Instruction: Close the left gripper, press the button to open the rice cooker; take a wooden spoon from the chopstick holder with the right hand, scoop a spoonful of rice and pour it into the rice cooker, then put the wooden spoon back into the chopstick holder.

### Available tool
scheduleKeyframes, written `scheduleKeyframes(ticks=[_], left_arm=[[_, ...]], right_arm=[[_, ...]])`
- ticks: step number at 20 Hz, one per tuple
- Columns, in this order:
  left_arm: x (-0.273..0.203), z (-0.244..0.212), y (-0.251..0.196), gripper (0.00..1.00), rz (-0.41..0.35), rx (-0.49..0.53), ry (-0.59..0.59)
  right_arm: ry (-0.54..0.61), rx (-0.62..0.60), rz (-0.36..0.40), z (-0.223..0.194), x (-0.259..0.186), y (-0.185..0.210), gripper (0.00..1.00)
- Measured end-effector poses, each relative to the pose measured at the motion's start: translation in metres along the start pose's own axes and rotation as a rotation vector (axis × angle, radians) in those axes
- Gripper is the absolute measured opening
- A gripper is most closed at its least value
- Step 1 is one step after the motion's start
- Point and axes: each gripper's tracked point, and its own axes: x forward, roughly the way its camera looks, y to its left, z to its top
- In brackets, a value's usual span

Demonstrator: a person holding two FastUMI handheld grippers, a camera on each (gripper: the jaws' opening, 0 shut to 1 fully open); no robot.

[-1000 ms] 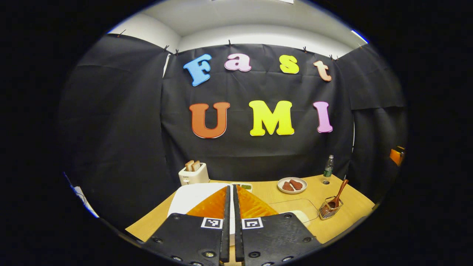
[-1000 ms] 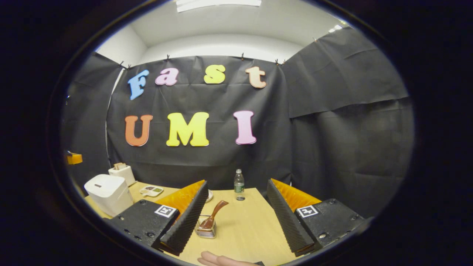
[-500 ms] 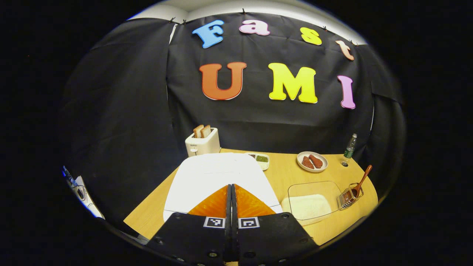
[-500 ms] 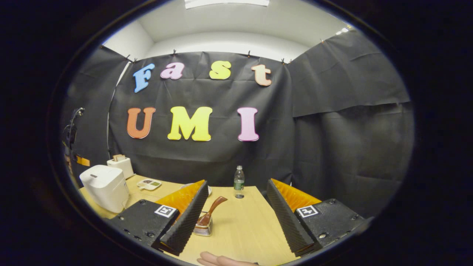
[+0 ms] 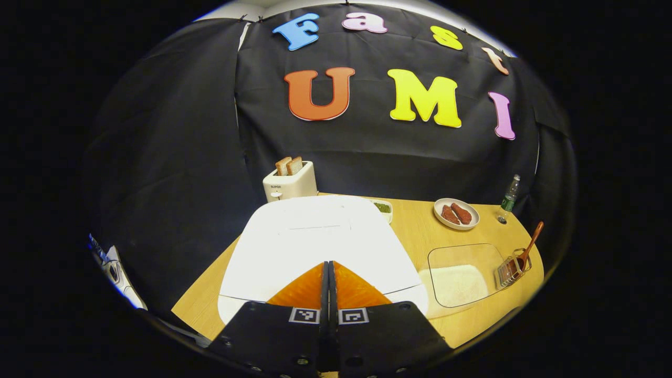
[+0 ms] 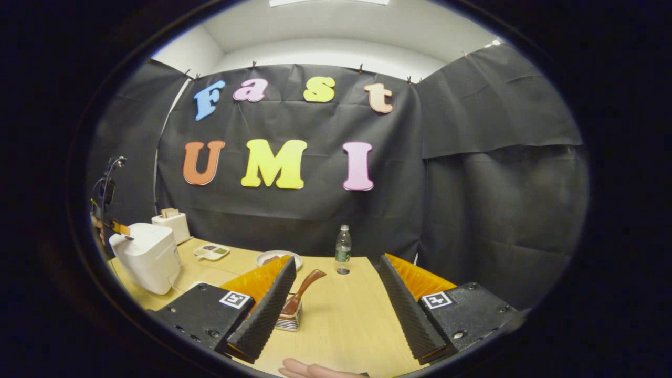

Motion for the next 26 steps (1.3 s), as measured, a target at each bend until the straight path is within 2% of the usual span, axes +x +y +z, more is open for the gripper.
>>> scheduleKeyframes(ticks=[7, 12, 16, 21, 26], left_arm=[[0.002, -0.009, 0.0, 0.0, 0.025, 0.014, 0.011], [0.003, -0.015, -0.001, 0.0, 0.009, -0.003, 0.041], [0.0, -0.002, 0.0, 0.0, 0.007, -0.004, -0.014], [-0.005, 0.025, 0.004, 0.0, 0.011, -0.005, -0.078], [-0.034, 0.061, 0.014, 0.03, 0.052, 0.017, -0.21]], right_arm=[[-0.008, -0.013, 0.007, -0.001, -0.002, 0.001, 1.0], [0.01, -0.012, 0.015, -0.013, 0.001, 0.005, 1.0], [0.033, -0.023, 0.027, -0.027, 0.007, 0.009, 1.0], [0.044, -0.007, 0.077, -0.041, 0.019, 0.018, 1.0], [0.055, 0.012, 0.104, -0.062, 0.038, 0.024, 1.0]])
